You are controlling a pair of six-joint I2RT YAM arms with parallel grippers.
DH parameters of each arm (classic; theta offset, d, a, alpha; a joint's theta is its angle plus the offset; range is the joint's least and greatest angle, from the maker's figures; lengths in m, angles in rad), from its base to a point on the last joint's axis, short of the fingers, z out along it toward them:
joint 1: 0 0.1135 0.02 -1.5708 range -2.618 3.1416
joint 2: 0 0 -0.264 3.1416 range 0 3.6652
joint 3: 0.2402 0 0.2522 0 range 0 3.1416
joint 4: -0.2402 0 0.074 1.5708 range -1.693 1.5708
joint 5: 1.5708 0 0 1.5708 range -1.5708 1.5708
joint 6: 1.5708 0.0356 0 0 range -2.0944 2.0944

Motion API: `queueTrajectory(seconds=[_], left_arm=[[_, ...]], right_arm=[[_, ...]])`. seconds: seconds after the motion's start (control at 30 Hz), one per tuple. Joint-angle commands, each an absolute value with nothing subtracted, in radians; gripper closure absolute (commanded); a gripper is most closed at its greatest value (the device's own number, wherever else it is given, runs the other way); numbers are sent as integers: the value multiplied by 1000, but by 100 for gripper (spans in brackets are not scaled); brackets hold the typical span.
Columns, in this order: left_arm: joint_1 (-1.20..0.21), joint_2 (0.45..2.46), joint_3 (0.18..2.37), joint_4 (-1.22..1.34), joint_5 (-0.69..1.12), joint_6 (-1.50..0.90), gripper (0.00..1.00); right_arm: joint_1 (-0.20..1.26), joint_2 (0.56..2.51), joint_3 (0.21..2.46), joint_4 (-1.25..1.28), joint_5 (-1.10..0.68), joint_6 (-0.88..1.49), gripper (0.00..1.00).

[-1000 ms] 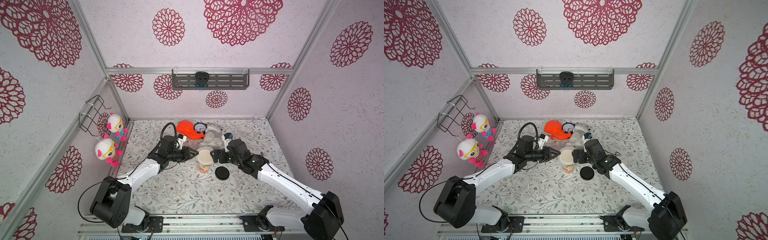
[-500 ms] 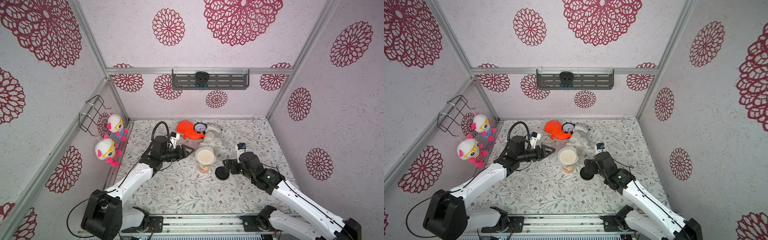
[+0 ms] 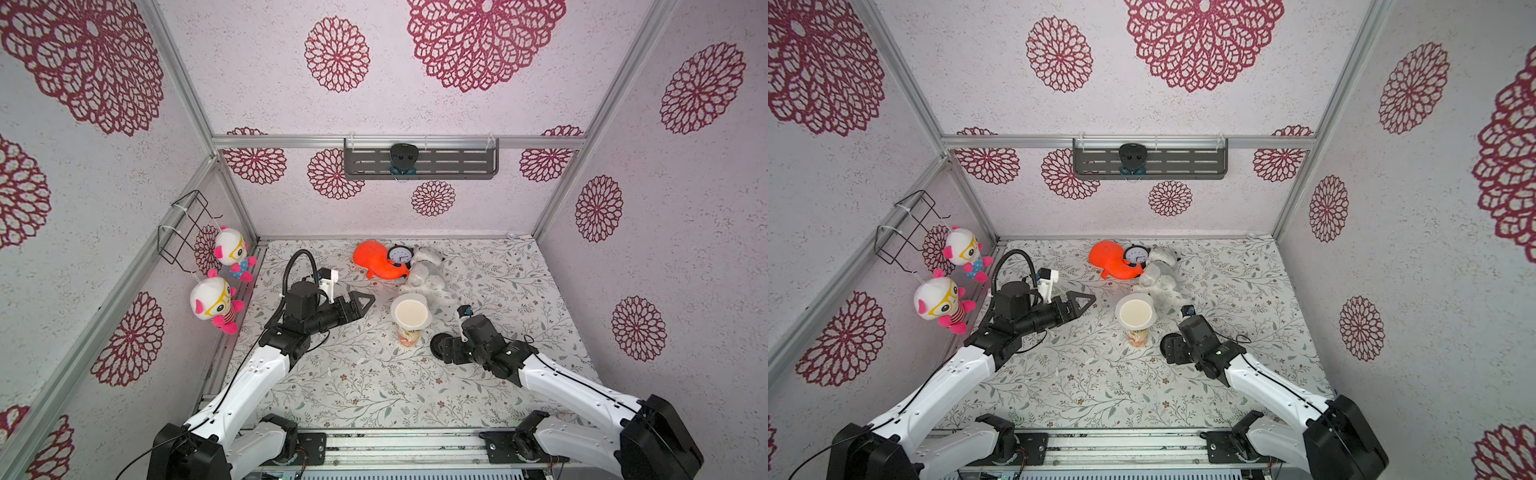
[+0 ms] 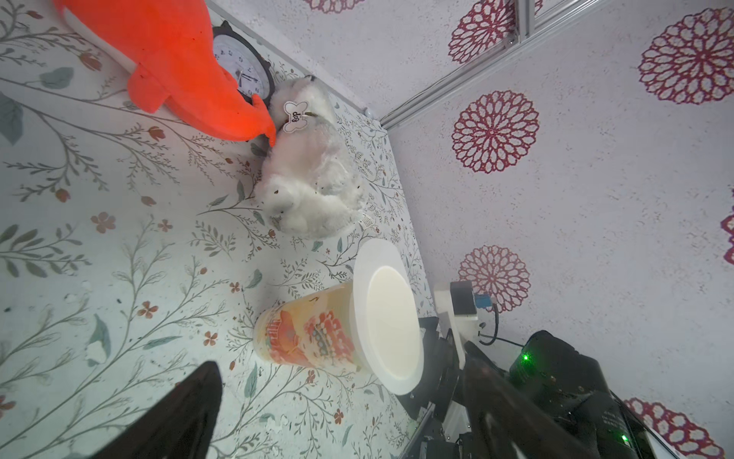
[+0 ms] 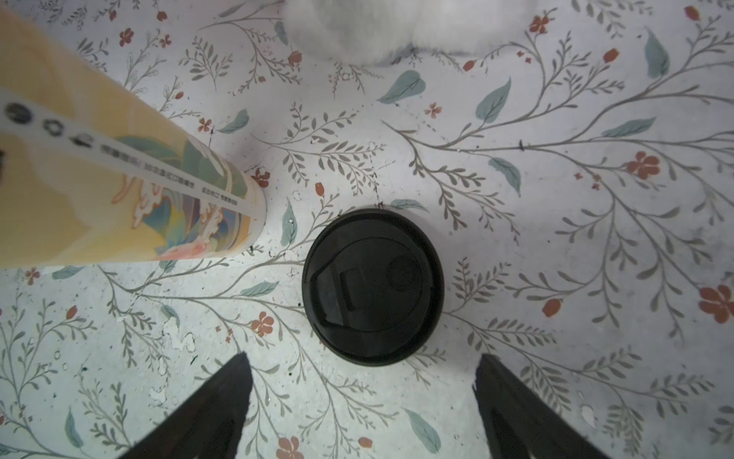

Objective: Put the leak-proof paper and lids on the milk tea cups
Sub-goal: Pick up the cup lid from the center of the board.

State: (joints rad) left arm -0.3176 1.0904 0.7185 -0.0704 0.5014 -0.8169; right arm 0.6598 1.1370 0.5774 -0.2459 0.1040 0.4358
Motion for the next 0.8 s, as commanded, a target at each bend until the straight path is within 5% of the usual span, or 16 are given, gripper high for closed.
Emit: queueTrajectory(seconds=[0.0,0.77], left_arm=[[-303,1068,703,-81,480,-794,3],[-293,1031,670,-80,456,-778,3]], right_arm=[[650,1183,594,-184,107,391,10],[643,1403,627,-37,131,341,15]])
